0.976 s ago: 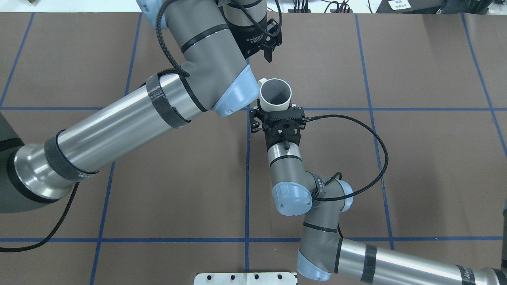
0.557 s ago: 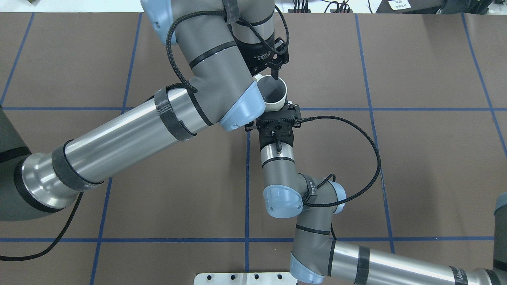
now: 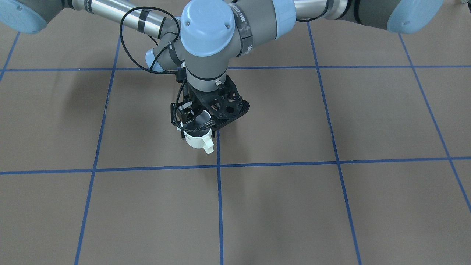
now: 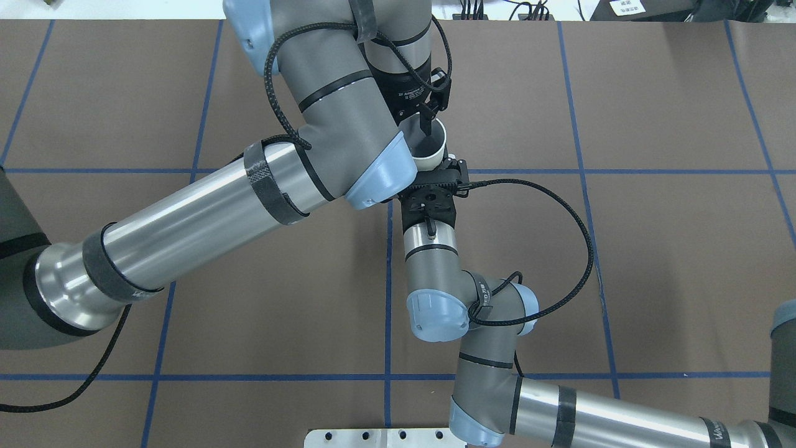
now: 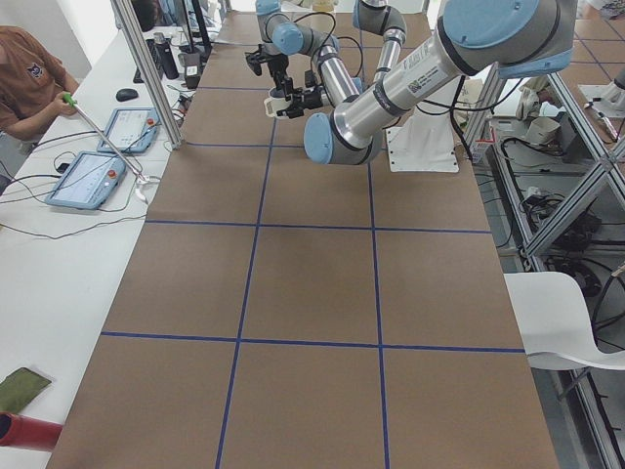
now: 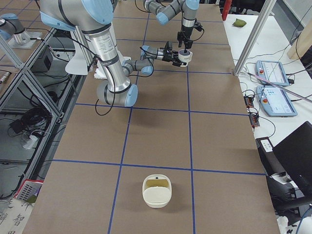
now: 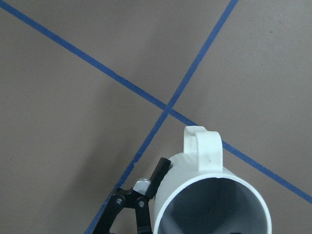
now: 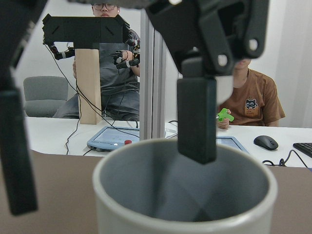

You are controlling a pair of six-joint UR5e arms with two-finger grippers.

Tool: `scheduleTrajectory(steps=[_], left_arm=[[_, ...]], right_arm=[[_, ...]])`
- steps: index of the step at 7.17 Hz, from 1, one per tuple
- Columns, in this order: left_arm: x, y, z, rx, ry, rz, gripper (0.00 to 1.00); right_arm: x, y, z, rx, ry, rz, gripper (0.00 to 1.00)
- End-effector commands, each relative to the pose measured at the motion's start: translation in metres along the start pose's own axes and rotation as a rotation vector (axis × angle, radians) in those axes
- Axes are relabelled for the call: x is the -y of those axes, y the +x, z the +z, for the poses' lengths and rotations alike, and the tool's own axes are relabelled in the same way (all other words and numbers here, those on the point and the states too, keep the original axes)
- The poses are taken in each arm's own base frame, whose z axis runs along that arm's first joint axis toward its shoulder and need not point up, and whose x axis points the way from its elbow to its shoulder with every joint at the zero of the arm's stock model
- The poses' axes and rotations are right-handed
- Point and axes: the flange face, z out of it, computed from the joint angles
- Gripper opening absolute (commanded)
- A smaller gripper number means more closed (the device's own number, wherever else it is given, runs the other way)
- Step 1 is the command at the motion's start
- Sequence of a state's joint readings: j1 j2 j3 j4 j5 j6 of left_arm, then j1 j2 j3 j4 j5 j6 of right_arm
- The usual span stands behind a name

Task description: Left arm hands cup to right arm to dump lemon

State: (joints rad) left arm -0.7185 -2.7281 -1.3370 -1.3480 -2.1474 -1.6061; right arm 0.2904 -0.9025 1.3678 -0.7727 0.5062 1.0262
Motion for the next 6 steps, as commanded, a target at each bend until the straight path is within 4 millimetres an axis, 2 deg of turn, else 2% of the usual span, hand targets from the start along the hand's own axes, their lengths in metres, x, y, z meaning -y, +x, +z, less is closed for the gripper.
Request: scheduleTrajectory(steps=[1,3,6], left_arm=[[0.0004,-0.0004,0.0012,0.004,0.001,-0.002,0.66],[0.0044,-0.0077,0.0112,0.017,0.0,-0.009,0.56],[0.003,-0.0072,0.0092,0.013,-0.001,-0.006,0.49]], right_arm=[[0.0006,0.0008,0.0003,0.001,0.002,0.002,0.28],[0.0035,0.0028,0.0032,-0.002,0.007,0.004,0.28],[0.0066,0.0033,0.0051,-0.004,0.009,0.009,0.3]])
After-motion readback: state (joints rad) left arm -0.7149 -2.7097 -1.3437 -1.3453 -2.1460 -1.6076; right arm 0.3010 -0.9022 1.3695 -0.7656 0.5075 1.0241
